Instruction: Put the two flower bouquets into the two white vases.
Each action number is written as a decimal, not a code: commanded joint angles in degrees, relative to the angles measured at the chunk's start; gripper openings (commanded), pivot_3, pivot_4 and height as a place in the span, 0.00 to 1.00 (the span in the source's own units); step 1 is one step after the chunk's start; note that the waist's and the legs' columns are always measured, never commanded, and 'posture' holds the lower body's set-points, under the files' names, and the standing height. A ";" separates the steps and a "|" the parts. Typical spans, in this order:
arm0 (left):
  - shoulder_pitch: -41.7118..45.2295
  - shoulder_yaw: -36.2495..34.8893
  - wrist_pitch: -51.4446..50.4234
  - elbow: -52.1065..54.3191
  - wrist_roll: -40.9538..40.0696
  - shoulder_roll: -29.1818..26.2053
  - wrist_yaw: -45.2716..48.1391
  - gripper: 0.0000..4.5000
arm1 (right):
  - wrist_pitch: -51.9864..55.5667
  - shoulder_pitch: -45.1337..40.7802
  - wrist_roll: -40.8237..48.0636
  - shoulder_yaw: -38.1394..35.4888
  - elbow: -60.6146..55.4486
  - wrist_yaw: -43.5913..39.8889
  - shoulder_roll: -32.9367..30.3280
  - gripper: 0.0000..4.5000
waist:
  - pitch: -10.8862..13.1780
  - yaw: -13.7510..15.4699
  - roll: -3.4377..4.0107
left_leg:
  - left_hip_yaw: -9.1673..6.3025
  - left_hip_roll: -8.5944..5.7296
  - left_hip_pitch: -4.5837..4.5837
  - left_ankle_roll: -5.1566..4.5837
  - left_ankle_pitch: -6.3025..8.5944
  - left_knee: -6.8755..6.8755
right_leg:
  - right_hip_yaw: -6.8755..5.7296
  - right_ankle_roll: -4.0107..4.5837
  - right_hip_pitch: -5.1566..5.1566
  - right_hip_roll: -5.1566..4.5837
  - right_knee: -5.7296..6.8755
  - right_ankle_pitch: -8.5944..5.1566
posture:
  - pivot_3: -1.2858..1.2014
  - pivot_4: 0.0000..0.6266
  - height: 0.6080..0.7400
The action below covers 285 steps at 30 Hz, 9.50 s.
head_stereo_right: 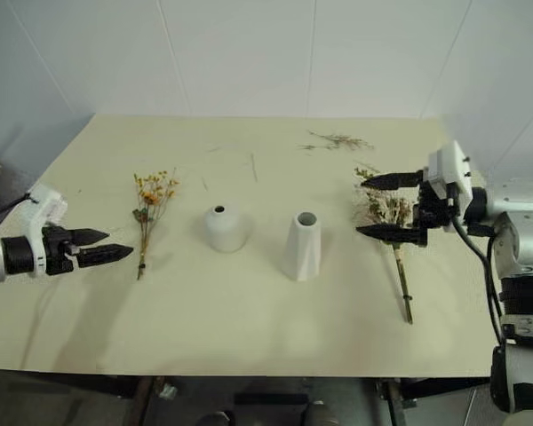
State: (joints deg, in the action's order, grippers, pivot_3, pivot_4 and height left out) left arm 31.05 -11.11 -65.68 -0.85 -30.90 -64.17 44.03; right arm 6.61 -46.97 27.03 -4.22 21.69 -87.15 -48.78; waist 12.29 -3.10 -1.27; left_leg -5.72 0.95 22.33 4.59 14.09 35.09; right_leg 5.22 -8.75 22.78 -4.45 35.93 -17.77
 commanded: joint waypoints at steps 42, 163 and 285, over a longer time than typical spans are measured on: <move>32.13 20.79 -9.28 -43.32 23.92 22.35 -11.93 0.99 | -5.75 -7.29 10.34 13.23 6.32 -5.35 -4.42 1.00 | -0.02 0.52 0.04 | -0.05 -0.09 -0.09 0.28 -0.26 0.14 | 0.03 -0.09 0.12 -0.01 0.60 -0.05 | 0.52 0.24 1.00; 21.53 -6.07 70.54 -47.26 2.42 49.79 14.61 0.01 | 11.31 11.09 10.04 -7.42 -22.43 6.26 -4.87 1.00 | 0.06 1.52 -0.13 | 0.02 -0.13 0.82 0.14 -0.23 0.97 | 0.03 -0.31 0.70 -0.10 0.54 0.31 | 0.52 0.24 1.00; 2.39 -6.69 32.38 7.60 -11.93 10.09 32.09 1.00 | 64.58 -10.14 -15.57 21.08 10.43 37.31 1.14 0.02 | -0.12 -0.50 -0.41 | 0.10 -0.03 0.72 0.05 -0.30 0.55 | 0.02 -0.10 0.67 -0.02 0.08 0.56 | 0.52 0.24 1.00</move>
State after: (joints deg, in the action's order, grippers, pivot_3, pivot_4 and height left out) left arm 32.26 -16.97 -34.31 6.25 -42.32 -53.07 76.30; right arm 72.45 -58.97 10.77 18.63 33.00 -50.33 -48.67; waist 12.17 -3.59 -1.68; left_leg -5.62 0.94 23.05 4.64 13.78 35.65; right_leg 5.24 -8.84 23.45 -4.44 36.01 -17.18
